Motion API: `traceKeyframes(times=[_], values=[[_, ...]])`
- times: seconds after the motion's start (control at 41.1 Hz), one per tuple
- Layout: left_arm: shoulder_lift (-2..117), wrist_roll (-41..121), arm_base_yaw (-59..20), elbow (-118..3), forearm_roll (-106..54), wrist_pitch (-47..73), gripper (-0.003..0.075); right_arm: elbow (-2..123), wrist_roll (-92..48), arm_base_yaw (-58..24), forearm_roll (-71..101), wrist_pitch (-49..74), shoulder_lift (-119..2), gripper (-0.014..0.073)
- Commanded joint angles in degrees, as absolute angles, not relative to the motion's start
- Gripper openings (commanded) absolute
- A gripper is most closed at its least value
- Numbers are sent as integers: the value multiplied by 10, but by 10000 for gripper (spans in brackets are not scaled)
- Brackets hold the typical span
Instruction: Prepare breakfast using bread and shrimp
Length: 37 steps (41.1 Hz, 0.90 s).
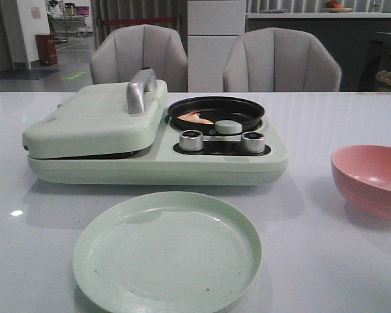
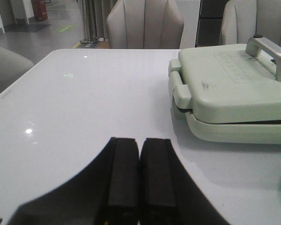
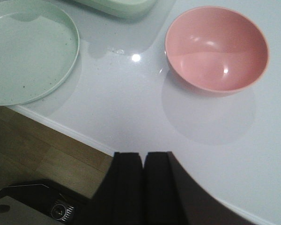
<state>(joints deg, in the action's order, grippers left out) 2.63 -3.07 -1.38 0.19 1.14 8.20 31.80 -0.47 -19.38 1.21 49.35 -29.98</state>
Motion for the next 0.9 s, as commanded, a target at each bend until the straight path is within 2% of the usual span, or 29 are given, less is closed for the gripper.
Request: traceKeyframes(times=[0.0,0.877], values=[[10,-33,-11,19,0,0,102,334,-5,-194,11,456,-300,41],[-12,-33,-11,19,0,-25,101,334,-5,-194,11,456,-300,41]])
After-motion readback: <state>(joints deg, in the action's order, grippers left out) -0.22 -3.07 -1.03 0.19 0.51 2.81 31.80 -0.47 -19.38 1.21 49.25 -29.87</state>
